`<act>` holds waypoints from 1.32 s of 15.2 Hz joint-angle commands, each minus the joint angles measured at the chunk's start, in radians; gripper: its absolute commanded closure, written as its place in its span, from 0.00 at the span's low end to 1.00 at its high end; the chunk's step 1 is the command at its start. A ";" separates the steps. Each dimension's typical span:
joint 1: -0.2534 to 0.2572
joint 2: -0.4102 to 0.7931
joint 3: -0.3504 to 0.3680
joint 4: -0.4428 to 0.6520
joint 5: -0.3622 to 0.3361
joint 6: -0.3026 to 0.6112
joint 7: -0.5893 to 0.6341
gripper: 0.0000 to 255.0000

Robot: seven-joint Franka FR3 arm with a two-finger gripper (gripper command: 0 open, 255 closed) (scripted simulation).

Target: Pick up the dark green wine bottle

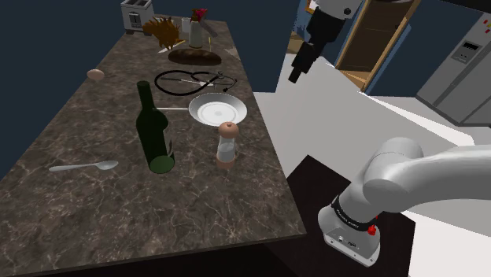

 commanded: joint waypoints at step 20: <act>0.051 0.612 0.308 0.453 0.023 0.143 0.370 0.00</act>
